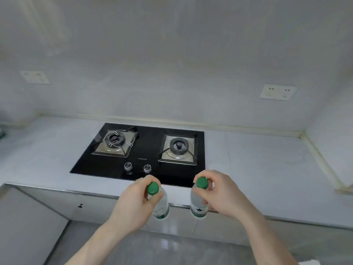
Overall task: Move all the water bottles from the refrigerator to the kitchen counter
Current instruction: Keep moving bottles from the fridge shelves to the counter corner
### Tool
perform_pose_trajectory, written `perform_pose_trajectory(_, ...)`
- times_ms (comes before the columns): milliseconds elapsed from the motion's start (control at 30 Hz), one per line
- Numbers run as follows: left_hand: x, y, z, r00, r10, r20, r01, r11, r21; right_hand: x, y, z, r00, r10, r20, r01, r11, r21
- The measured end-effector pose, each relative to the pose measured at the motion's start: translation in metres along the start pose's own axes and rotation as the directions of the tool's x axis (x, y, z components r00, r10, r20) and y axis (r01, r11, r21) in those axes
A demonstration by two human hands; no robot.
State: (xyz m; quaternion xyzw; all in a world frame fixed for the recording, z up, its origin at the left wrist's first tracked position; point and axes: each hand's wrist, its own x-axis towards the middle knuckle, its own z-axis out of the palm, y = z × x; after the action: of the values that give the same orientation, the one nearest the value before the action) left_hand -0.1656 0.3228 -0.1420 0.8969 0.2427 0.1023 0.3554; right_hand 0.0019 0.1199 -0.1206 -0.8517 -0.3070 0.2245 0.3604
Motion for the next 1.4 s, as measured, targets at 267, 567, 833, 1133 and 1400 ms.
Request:
perform_pose_trajectory(267, -0.029, -0.065, -0.068, 0.978, -0.128, -0.165, 0.126, 0.992, -0.023, 0.048, -0.081, 0.063, 0.969, -0.165, 0.182, 0.177, 0.983, -0.049)
perform_pose_trajectory(567, -0.057, -0.158, -0.169, 0.933, -0.219, -0.286, 0.224, 0.974, -0.015, 0.092, -0.183, 0.171, 0.919, -0.293, 0.265, 0.326, 0.941, -0.090)
perform_pose_trajectory(833, -0.079, -0.236, -0.255, 0.906, -0.247, -0.344, 0.267, 0.964, 0.012, 0.119, -0.265, 0.265, 0.875, -0.368, 0.313, 0.410, 0.908, -0.079)
perform_pose_trajectory(1133, -0.084, -0.304, -0.319, 0.855, -0.318, -0.410, 0.342, 0.940, -0.016, 0.158, -0.340, 0.334, 0.814, -0.417, 0.404, 0.470, 0.882, -0.036)
perform_pose_trajectory(1400, -0.055, -0.354, -0.360, 0.803, -0.363, -0.472, 0.404, 0.915, -0.017, 0.227, -0.386, 0.388, 0.757, -0.451, 0.472, 0.513, 0.859, -0.003)
